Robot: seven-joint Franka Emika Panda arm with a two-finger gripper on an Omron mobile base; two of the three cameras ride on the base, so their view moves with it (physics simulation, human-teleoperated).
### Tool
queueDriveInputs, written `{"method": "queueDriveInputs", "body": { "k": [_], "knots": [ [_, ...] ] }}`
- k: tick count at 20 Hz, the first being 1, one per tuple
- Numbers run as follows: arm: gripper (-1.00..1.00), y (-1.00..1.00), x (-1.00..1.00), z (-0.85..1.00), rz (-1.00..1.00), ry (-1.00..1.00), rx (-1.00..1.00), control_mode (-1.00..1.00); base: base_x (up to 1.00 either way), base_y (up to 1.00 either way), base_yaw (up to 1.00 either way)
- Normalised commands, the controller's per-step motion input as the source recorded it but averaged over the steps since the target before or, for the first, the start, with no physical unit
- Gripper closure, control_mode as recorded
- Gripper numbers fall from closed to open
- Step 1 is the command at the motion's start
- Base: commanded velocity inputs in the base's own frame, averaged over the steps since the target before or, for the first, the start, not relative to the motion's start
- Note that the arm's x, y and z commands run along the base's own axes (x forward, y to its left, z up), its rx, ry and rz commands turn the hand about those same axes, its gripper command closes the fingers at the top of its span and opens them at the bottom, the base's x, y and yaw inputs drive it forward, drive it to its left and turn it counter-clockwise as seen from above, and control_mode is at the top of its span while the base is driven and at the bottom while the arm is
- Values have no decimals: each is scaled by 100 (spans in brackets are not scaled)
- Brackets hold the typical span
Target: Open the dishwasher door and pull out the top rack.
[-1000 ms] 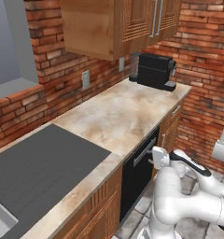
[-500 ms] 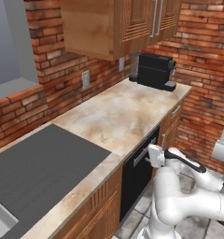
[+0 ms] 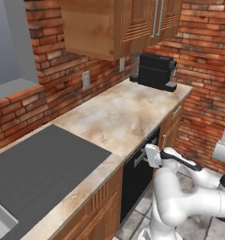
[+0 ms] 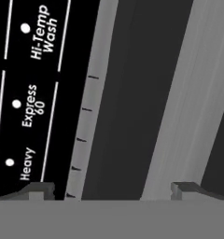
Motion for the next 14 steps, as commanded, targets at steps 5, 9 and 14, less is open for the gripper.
{"method": "queueDriveInputs", "body": {
  "k": [5,9,14],
  "knots": [
    [-100,0,12,-26,0,0,1,-100,0,0,0],
    [-100,0,3,-31,1,0,2,-100,0,0,0],
    [-100,0,0,-34,1,0,2,-100,0,0,0]
  ]
}}
